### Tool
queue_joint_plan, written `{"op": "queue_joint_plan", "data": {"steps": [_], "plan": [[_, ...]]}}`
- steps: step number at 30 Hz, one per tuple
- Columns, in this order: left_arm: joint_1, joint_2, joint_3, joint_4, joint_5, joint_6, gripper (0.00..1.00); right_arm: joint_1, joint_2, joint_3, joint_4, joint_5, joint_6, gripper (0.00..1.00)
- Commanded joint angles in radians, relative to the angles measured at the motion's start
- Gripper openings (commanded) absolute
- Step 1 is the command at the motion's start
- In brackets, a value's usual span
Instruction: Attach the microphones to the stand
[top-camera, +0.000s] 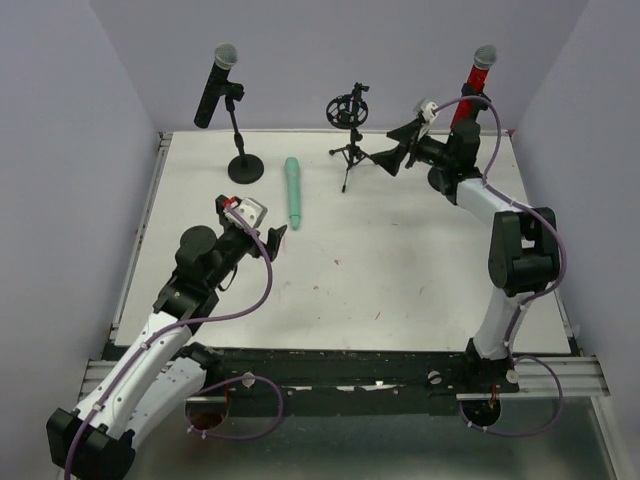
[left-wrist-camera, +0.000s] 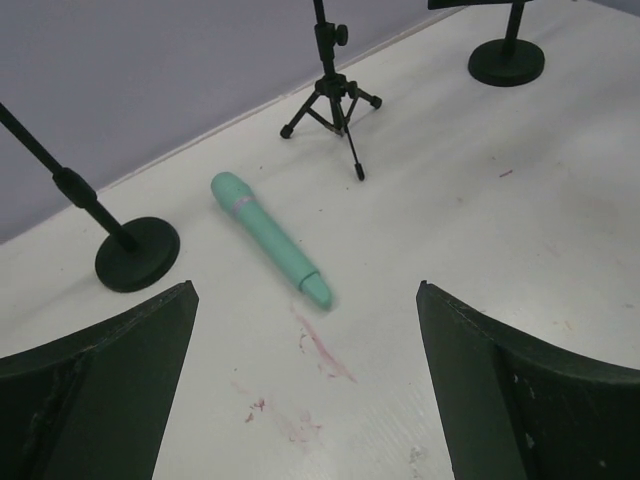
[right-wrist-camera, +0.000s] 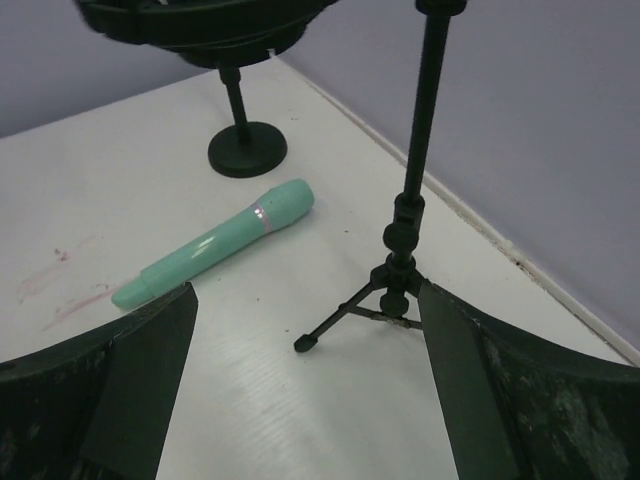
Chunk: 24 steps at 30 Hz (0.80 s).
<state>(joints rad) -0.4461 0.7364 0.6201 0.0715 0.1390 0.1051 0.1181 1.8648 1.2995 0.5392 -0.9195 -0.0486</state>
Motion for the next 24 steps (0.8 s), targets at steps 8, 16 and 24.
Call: {"op": "queue_joint_plan", "data": {"steps": [8,16,24], "plan": [[0.004,0.014,0.003,-0.035,-0.096,0.082,0.98,0.045,0.322,0.368,0.042,0.087,0.127,1.0],[0.006,0.047,0.004,-0.044,-0.124,0.1,0.98,0.074,0.508,0.673,-0.076,0.12,0.095,1.0],[0.009,0.078,0.01,-0.045,-0.13,0.114,0.98,0.087,0.619,0.82,-0.079,0.097,0.133,0.67]]}}
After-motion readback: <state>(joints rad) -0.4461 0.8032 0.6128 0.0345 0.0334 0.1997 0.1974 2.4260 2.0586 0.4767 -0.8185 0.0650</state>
